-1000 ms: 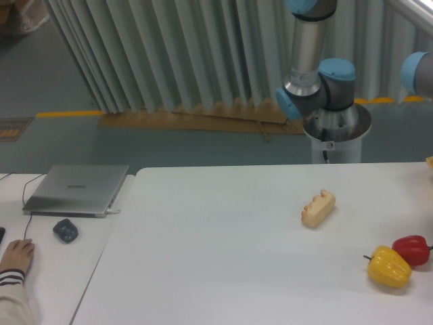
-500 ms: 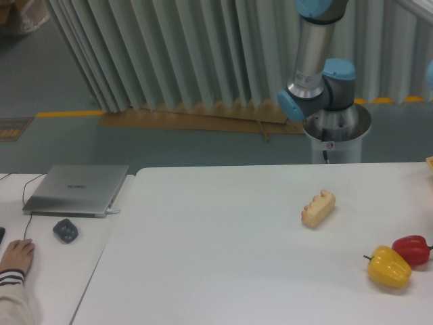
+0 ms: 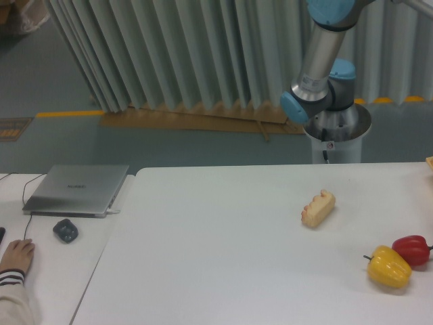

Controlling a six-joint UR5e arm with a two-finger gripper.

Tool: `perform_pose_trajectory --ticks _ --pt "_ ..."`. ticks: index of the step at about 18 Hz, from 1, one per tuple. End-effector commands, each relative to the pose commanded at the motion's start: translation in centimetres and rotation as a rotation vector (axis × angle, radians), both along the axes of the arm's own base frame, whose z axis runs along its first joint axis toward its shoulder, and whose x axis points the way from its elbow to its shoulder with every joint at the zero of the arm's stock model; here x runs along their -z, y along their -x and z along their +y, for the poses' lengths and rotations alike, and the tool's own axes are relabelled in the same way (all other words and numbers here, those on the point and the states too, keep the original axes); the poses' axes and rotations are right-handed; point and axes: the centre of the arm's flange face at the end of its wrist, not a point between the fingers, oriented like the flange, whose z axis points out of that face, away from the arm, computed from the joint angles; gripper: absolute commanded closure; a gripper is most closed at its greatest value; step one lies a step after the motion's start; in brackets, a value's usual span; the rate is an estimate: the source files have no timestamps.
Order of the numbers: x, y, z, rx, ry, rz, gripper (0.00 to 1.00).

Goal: Place the green pepper on the table

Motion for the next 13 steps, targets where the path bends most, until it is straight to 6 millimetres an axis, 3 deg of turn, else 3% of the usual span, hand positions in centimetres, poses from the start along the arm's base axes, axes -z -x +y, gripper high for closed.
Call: perform_pose_trajectory --ticks 8,13 --pt "4.5 1.6 -0.6 -0.016 0.006 -0.066 0.00" --pt "5.3 2.1 -0.3 -0.018 0.001 -0.055 0.00"
